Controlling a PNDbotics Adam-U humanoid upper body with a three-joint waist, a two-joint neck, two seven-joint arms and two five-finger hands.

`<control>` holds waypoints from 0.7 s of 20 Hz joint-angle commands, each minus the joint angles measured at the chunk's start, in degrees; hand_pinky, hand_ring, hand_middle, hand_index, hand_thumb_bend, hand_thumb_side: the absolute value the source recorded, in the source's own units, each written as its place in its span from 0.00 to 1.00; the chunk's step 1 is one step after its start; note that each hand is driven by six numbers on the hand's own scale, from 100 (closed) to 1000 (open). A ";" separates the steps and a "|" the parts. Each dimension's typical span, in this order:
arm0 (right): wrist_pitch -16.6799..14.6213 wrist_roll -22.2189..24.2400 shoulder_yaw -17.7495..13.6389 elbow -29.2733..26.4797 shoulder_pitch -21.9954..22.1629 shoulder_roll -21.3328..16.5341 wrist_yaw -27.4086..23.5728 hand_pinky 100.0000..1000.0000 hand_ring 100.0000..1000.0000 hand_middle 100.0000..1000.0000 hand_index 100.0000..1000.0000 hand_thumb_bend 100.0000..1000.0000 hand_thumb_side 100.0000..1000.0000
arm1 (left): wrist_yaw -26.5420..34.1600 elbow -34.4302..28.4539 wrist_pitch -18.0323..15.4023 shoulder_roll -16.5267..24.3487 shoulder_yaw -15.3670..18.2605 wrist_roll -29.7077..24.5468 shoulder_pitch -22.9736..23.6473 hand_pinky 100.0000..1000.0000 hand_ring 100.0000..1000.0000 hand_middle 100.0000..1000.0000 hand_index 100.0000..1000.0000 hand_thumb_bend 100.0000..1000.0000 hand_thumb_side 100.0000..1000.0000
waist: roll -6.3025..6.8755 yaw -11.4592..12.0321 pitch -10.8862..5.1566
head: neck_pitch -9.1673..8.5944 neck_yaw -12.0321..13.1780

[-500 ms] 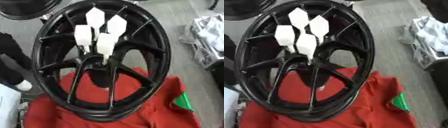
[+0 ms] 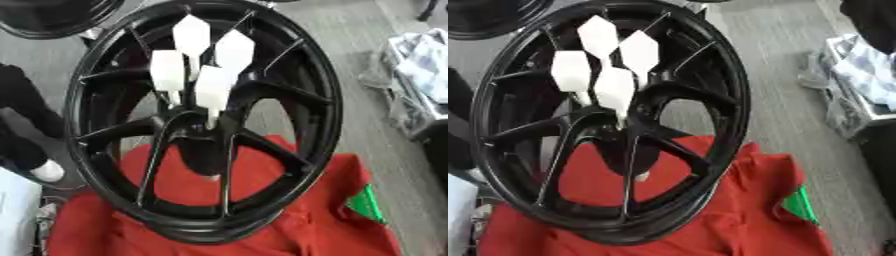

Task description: Pull the pin out of the wheel hub.

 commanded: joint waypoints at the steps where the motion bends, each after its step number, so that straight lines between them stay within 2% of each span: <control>1: -0.32 -0.11 -0.82 -0.36 -0.36 -0.79 0.29 0.82 0.69 0.63 0.73 0.00 0.70 | -0.33 -1.30 -0.16 1.24 0.16 -0.20 -0.92 0.76 0.75 0.70 0.75 0.00 0.72 | -0.14 -0.04 -0.98 | -0.13 0.01; 7: -2.66 -1.52 -1.64 -0.21 0.89 -0.53 0.48 0.82 0.70 0.64 0.74 0.00 0.71 | -0.93 -2.66 -0.77 3.27 -0.47 -0.86 -3.51 0.76 0.76 0.72 0.76 0.00 0.67 | 0.19 -0.07 -1.14 | -0.09 -0.16; 10: -3.52 -0.96 -1.79 0.35 1.84 -0.25 0.41 0.83 0.71 0.65 0.76 0.00 0.72 | -1.62 -4.19 -0.47 6.22 -1.95 -2.64 -6.53 0.76 0.76 0.74 0.77 0.00 0.62 | 0.49 -0.08 -1.31 | -0.09 -0.39; 14: -4.66 -0.47 -2.52 1.08 3.21 0.09 0.11 0.83 0.71 0.64 0.76 0.00 0.71 | -2.10 -6.31 0.77 12.49 -5.02 -6.20 -11.82 0.77 0.76 0.74 0.77 0.00 0.58 | 0.86 -0.01 -1.54 | -0.09 -0.88</control>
